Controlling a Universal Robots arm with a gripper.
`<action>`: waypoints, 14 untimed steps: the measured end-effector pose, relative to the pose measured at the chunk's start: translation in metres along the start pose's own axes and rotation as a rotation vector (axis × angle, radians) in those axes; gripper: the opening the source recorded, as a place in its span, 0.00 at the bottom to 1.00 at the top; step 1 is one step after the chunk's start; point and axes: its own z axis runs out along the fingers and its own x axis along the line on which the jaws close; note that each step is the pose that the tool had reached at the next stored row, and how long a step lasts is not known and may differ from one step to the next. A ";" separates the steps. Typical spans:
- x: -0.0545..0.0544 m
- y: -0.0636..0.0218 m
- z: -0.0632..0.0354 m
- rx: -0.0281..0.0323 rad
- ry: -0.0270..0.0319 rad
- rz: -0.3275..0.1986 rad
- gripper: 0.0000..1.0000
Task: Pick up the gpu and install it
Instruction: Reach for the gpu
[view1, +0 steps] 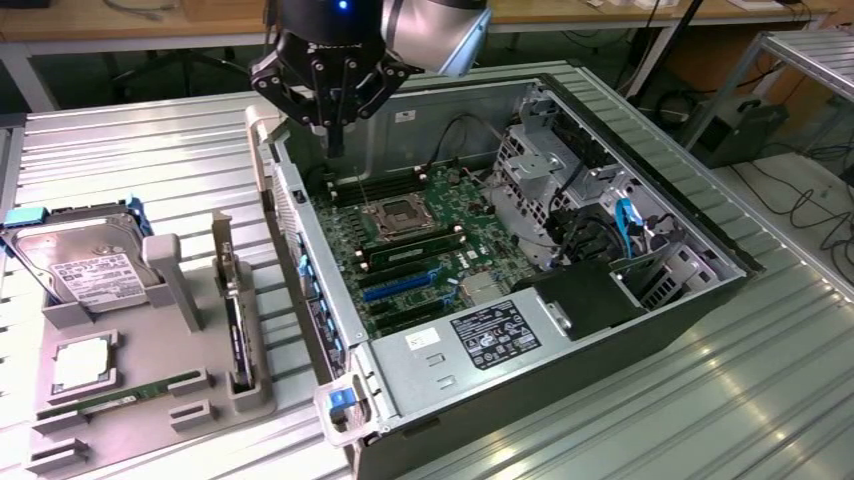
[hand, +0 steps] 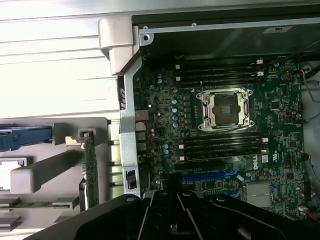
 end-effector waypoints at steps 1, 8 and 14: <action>0.000 0.0000 0.0000 -0.0001 0.0000 0.000 0.11; 0.003 -0.0002 0.0000 0.0000 0.0000 0.000 0.11; 0.004 -0.0003 -0.0001 0.0000 0.0000 0.000 0.11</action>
